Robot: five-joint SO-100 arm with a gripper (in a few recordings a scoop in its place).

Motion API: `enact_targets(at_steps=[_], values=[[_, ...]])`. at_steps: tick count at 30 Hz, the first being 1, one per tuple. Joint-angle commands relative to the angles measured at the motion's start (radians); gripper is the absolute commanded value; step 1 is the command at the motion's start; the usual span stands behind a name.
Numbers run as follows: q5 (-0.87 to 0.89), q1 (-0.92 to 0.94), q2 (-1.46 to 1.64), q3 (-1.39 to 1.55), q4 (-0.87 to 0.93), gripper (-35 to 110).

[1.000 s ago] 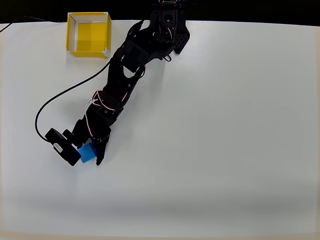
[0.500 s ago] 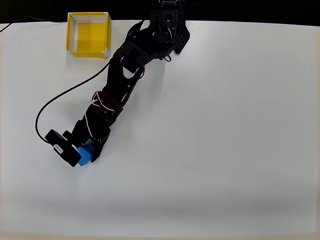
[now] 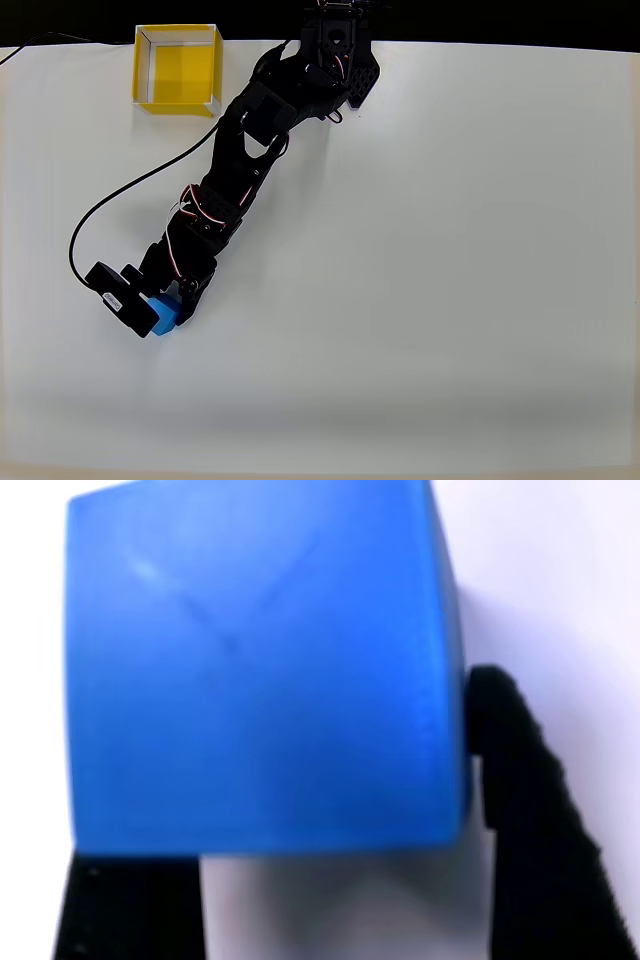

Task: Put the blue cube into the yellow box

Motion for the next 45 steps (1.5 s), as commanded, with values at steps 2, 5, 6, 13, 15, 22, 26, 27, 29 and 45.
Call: enact_targets(at_steps=[2, 5, 6, 13, 15, 22, 26, 27, 29, 45], values=[[-0.014, 0.023, 0.290, -0.092, 0.058, 14], [-0.006, 0.029, 0.396, -0.092, 0.126, 14], [-0.003, 0.034, 0.428, -0.092, 0.140, 14], [-0.002, 0.100, 0.611, -0.091, 0.241, 14], [0.008, 0.132, 0.663, -0.109, 0.307, 14], [0.040, 0.301, 0.828, -0.204, 0.663, 14], [0.061, 0.431, 0.893, -0.253, 0.862, 14], [0.066, 0.466, 0.910, -0.259, 0.910, 14], [0.074, 0.541, 0.945, -0.259, 0.986, 14], [0.046, 1.040, 1.173, 0.003, 1.253, 13]])
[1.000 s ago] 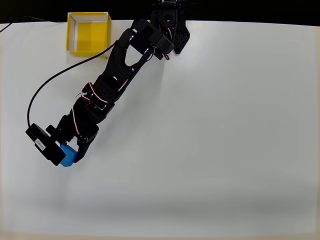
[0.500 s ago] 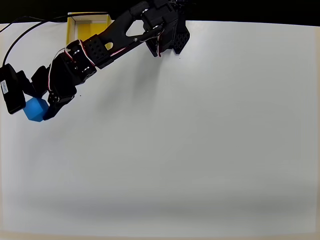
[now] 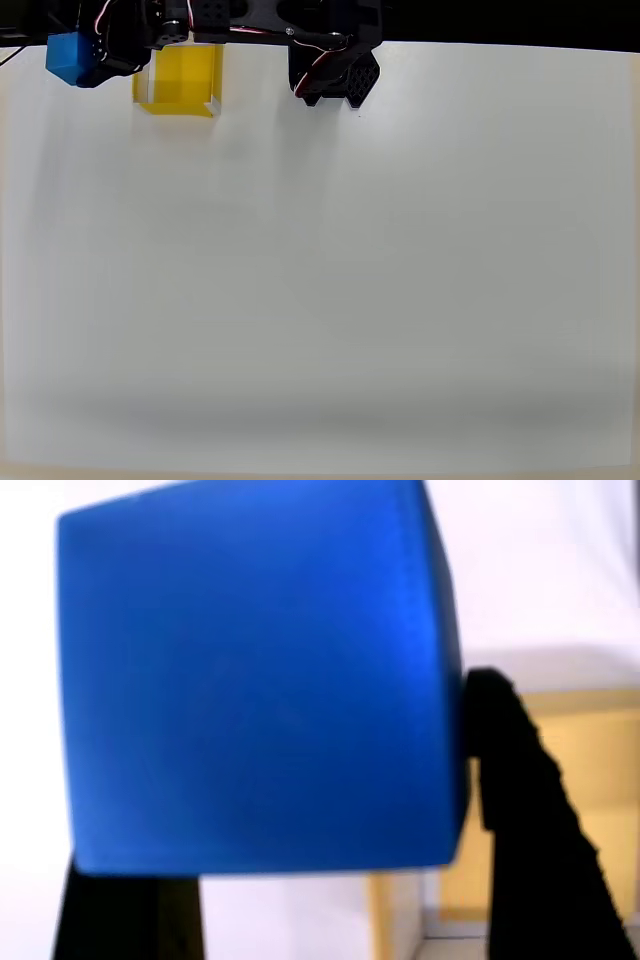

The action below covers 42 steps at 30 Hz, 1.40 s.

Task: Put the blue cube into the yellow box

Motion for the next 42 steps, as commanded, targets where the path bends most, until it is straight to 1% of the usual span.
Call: enact_targets(at_steps=[1, 5, 8, 14, 19, 28, 38, 42], values=[[-0.031, 0.103, 0.152, 0.055, 0.012, 13], [-0.041, 0.152, 0.206, 0.172, 0.015, 14], [-0.048, 0.169, 0.239, 0.230, 0.054, 14], [-0.067, 0.173, 0.296, 0.327, 0.138, 14], [-0.091, 0.169, 0.350, 0.451, 0.133, 14], [-0.107, 0.166, 0.362, 0.632, -0.049, 14], [-0.103, 0.160, 0.270, 0.701, -0.196, 15], [-0.095, 0.155, 0.219, 0.727, -0.279, 18]])
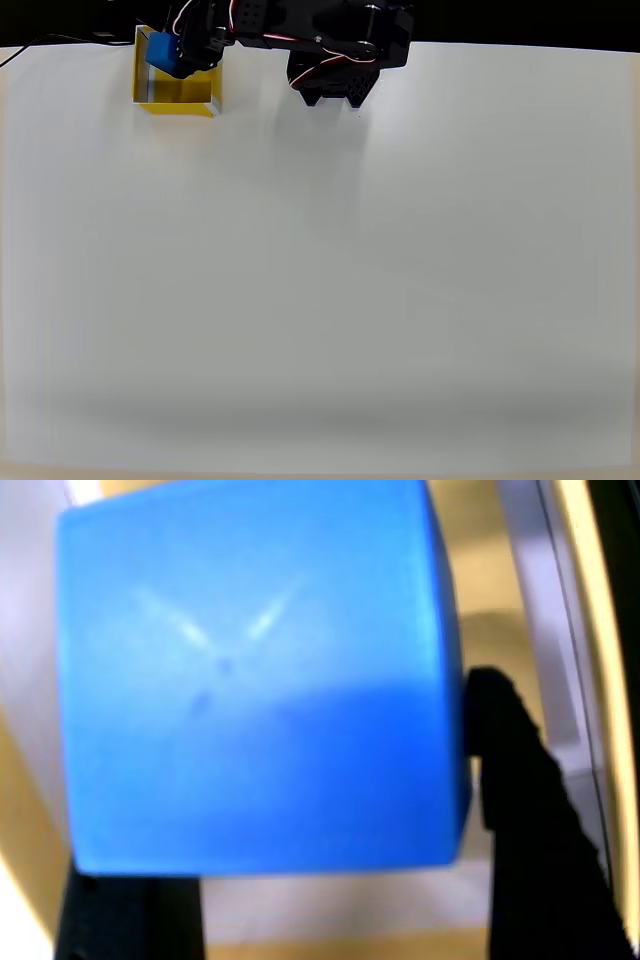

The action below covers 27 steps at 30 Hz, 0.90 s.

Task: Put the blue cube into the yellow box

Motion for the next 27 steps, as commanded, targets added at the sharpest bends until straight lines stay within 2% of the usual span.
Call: enact_targets(at_steps=[1, 9, 13, 27], values=[[-0.006, 0.015, -0.003, -0.020, -0.055, 20], [-0.011, 0.015, 0.006, -0.021, -0.054, 42], [-0.018, 0.017, 0.037, -0.052, -0.005, 44], [-0.060, 0.043, 0.169, -0.471, 0.420, 44]])
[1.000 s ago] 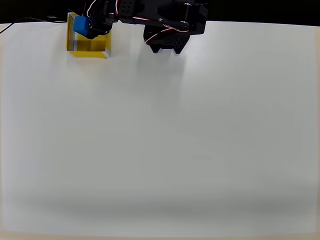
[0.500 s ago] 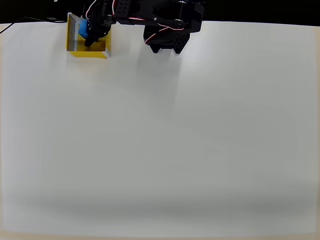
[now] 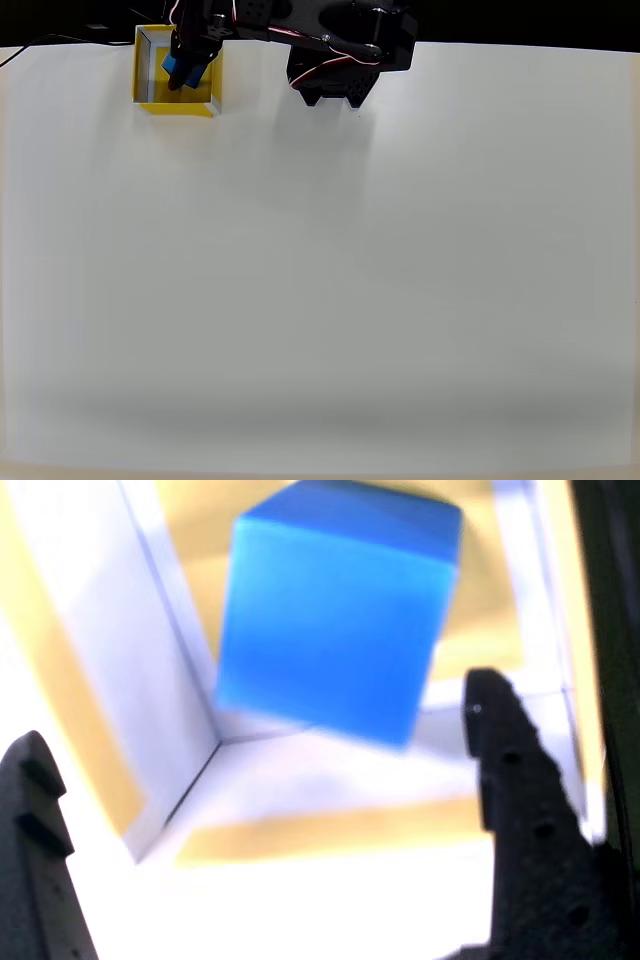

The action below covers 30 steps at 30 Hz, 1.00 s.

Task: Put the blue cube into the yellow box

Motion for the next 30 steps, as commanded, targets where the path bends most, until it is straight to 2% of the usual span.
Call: enact_targets(at_steps=[1, 6, 11, 16, 21, 30], values=[[-0.017, 0.029, 0.063, -0.224, 0.074, 44], [-0.015, 0.011, 0.074, -0.373, 0.135, 43], [0.037, -0.112, 0.153, -0.423, 0.138, 41], [0.049, -0.331, 0.238, -0.405, 0.206, 35], [0.054, -0.586, 0.307, -0.339, 0.221, 21], [0.055, -1.042, 0.491, -0.055, 0.018, 2]])
